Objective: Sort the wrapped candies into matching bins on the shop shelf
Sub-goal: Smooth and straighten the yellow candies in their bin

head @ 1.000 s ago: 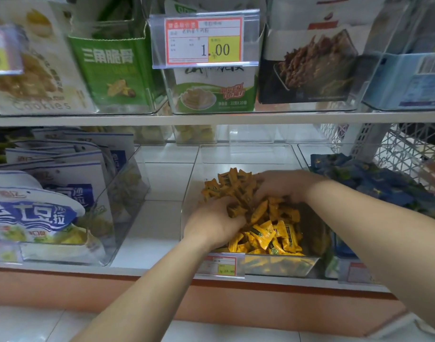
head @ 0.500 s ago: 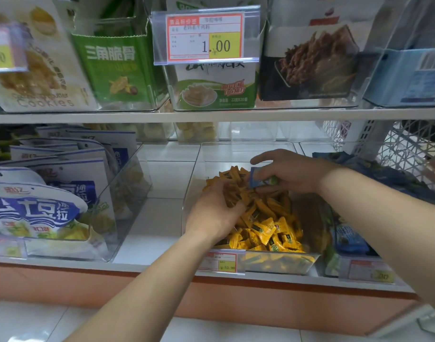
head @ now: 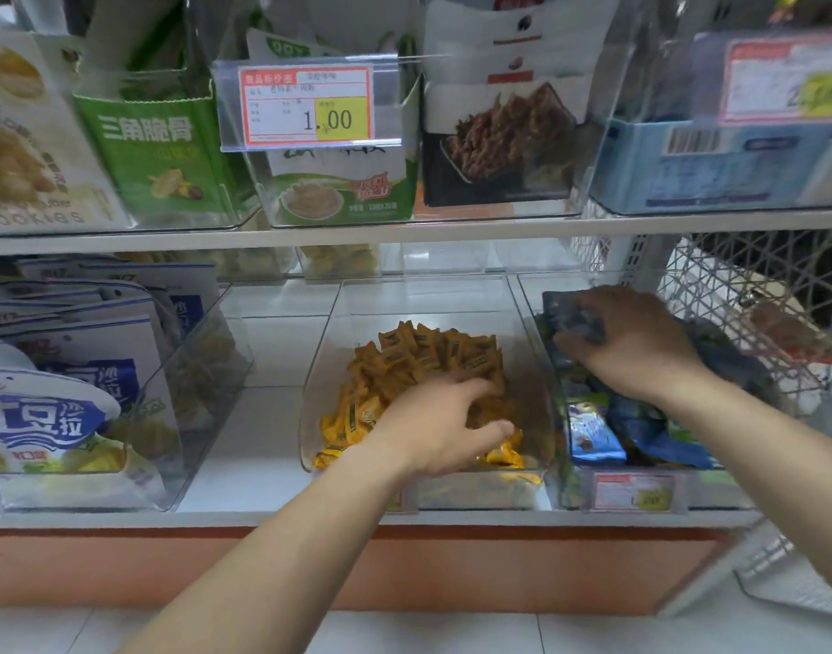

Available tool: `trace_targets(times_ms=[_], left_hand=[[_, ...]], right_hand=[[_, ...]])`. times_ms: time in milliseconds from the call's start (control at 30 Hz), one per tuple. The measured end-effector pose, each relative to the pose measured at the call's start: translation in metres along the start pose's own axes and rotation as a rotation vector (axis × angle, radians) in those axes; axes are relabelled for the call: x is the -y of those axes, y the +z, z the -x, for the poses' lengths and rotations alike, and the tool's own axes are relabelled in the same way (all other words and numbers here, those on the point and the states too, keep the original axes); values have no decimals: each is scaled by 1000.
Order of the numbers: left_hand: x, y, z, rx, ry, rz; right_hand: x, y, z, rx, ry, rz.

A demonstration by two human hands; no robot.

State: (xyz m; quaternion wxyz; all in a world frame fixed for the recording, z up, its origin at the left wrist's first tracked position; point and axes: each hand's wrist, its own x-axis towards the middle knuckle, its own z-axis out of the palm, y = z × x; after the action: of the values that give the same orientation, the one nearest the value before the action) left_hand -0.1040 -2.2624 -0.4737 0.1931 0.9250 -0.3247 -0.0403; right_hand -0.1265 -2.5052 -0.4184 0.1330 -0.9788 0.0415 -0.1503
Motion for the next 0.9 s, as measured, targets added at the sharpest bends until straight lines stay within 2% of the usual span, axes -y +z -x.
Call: trace_targets(times_ms=[100,200,300,367,567,633,700,767,833,900], left_hand=[[6,3,-4,151,67,-94],[13,1,-10,104,97,-154],[21,-2,-20,17,89,-246],[31,-8,-26,-48,19,-311],[58,-30,-34,-84,-431,-588],[53,-32,-36,-121,-434,-656],[40,-32,-38,-206,-306,-490],[22,-29,-37,-185,-109,-110],[12,-19,-34,4,-17,53],[10,-9,-35,195,-64,-72]], right_hand=[[19,4,12,32,-63,-77],[35,22,23,236,-86,-64],[31,35,26,242,-152,43],[26,36,25,246,-167,18],[21,42,26,225,-189,7],[21,43,27,221,-184,2],[20,44,26,216,-183,4],[20,44,26,214,-186,6],[20,43,26,213,-188,6],[20,42,26,217,-191,6]])
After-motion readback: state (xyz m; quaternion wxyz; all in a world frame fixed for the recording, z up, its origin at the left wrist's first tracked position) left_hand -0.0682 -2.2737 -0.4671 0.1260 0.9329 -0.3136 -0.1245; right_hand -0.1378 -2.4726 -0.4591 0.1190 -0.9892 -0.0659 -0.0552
